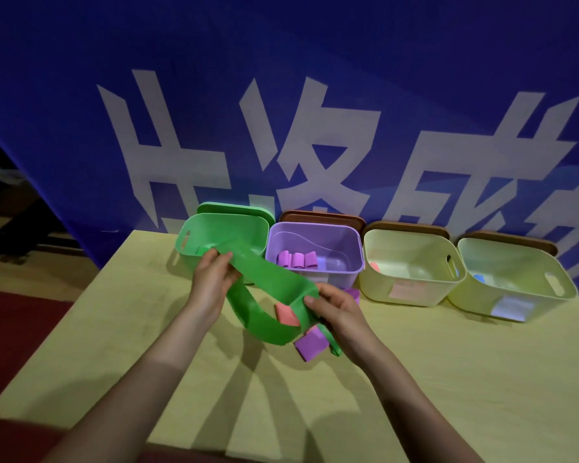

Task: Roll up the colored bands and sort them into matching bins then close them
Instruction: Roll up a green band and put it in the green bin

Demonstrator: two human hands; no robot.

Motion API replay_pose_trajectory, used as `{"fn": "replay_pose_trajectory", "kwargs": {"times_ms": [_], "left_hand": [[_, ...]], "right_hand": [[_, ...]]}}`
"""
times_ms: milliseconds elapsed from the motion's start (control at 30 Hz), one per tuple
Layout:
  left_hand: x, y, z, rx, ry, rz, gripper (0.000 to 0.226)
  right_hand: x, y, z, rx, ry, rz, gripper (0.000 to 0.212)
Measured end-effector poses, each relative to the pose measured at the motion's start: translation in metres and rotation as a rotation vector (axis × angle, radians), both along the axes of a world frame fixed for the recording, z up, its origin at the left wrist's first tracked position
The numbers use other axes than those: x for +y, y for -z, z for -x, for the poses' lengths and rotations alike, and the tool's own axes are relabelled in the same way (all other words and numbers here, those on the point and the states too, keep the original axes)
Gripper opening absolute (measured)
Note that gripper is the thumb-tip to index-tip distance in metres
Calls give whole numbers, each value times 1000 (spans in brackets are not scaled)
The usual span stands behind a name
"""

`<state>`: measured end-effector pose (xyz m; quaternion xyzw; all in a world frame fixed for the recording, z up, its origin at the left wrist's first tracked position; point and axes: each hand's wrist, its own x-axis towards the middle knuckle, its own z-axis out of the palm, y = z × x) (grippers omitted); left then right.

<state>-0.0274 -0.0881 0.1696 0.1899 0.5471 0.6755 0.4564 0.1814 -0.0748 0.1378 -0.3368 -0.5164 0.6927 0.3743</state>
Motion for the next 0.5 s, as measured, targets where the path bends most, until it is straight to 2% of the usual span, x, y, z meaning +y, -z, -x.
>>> {"fn": "replay_pose_trajectory", "kwargs": {"times_ms": [67, 133, 200, 267, 400, 500], "left_hand": [[-6, 13, -4, 130, 169, 187, 14], [-13, 20, -9, 308, 442, 389, 28], [-17, 20, -19, 432, 551, 446, 35], [-21, 12, -32, 507, 473, 318, 31], [-34, -9, -52, 426, 362, -34, 25], [-37, -12, -52, 603, 372, -119, 16]], "right_hand": [[1, -7, 1, -28, 37, -58, 26], [1, -14, 3, -66, 45, -140, 17], [1, -21, 4, -102, 24, -216, 11], [0, -29, 4, -127, -13, -272, 16], [2, -35, 6, -175, -22, -347, 14], [5, -34, 6, -203, 5, -367, 12]]}}
